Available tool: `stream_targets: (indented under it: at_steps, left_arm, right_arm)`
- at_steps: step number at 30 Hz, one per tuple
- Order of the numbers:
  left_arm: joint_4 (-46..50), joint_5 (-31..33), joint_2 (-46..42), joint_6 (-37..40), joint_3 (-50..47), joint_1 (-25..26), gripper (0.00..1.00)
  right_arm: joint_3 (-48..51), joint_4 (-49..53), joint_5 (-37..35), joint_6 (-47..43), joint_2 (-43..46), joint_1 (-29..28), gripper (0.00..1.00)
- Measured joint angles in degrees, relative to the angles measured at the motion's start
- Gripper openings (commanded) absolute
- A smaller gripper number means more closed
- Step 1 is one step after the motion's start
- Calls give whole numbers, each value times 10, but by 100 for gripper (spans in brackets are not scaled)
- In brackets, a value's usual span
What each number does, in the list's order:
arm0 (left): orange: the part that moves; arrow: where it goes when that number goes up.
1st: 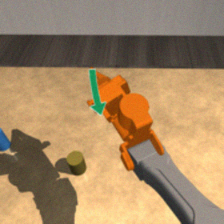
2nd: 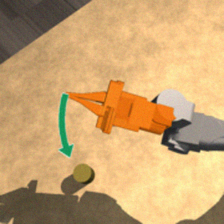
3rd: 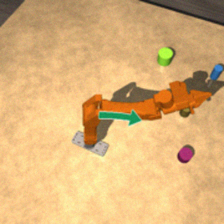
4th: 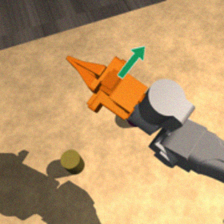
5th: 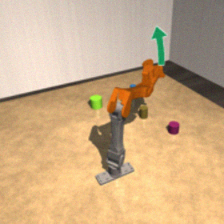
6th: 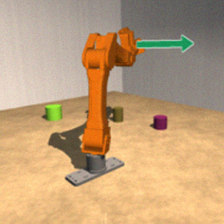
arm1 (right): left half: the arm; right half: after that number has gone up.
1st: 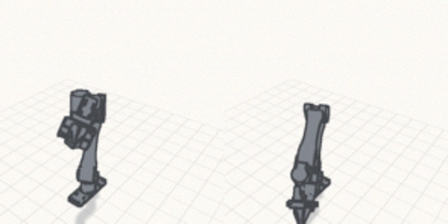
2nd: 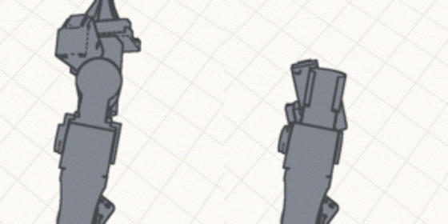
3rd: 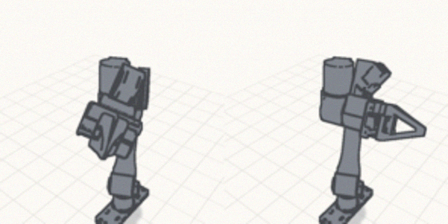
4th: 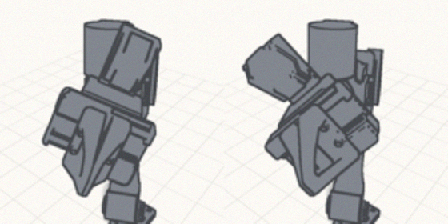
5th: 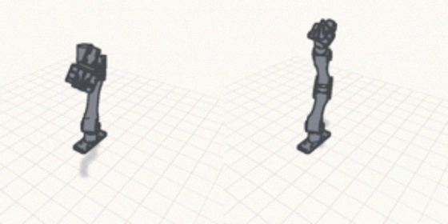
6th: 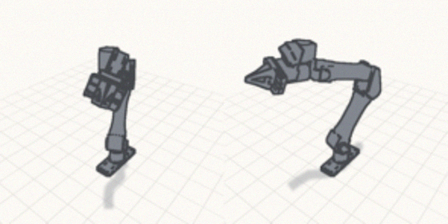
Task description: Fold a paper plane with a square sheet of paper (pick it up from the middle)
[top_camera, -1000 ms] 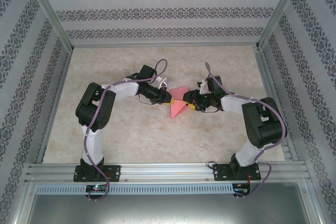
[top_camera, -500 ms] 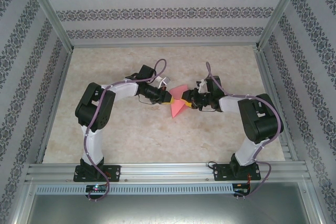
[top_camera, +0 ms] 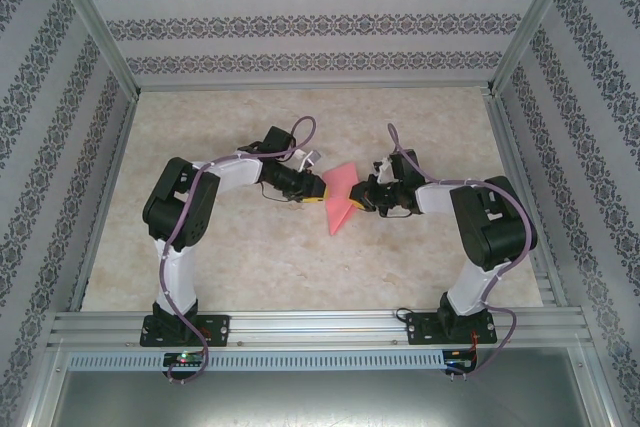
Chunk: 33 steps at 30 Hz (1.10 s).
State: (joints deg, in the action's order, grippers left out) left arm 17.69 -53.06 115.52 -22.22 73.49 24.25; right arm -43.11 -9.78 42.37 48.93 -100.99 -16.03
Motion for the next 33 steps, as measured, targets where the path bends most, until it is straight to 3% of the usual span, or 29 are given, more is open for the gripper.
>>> stream_targets:
  at_steps: [16,29,33]
  left_arm:
    - [20,30,8,12,3,30,17]
    - [20,30,53,12,29,47,13]
    - [21,36,68,15,37,49,12]
  right_arm:
    - [-15,66,-38,-44,-2,-11,9]
    - [-15,75,-40,-46,-2,-13,10]
    - [-15,76,-40,-48,-2,-15,14]
